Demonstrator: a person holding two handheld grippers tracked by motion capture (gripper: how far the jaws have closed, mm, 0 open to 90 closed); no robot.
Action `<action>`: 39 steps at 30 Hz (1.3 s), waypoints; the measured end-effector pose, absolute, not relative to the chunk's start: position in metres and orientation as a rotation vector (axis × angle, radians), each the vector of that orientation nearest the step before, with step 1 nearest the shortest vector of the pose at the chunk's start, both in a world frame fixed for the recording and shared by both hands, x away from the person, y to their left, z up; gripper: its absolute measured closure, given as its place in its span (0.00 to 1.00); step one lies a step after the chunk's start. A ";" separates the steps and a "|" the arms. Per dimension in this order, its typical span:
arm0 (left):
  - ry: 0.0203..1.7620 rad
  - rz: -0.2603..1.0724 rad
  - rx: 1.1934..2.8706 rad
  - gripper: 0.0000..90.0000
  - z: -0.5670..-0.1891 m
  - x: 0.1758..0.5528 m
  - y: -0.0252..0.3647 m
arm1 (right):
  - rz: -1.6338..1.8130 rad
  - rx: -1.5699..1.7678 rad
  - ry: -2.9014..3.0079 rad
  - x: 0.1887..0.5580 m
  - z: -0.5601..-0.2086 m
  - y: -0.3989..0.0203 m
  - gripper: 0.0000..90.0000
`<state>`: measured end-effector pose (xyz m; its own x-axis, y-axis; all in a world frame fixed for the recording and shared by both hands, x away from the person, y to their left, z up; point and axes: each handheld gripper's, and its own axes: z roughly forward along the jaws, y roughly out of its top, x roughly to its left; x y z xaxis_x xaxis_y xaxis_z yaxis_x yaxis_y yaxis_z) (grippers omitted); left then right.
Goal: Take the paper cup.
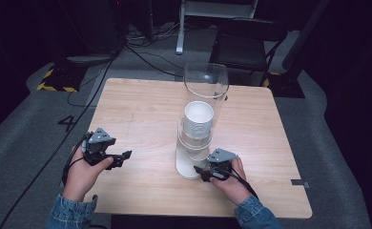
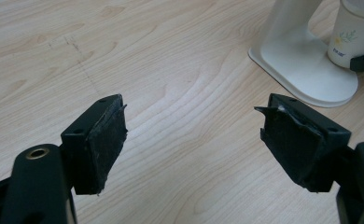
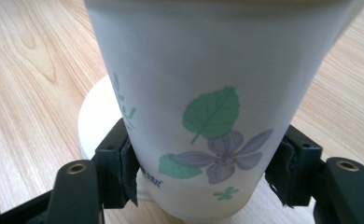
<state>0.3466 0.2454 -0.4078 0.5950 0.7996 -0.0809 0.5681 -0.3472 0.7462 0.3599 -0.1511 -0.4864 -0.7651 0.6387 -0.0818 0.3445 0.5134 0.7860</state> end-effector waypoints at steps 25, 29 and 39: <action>1.052 0.365 2.075 0.24 -0.410 0.359 0.231 | 1.185 1.091 2.173 0.361 -0.466 -0.224 0.40; 1.059 0.361 2.079 0.24 -0.411 0.357 0.233 | 1.214 1.174 2.097 0.367 -0.459 -0.236 0.39; 1.103 0.368 2.068 0.24 -0.415 0.347 0.245 | 1.229 1.330 1.977 0.389 -0.454 -0.265 0.39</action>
<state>0.3469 0.2449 -0.4146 0.5873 0.8042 -0.0912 0.5885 -0.3470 0.7303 0.3886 -0.2653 -0.4538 -0.4291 0.8974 0.1030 0.4897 0.1353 0.8613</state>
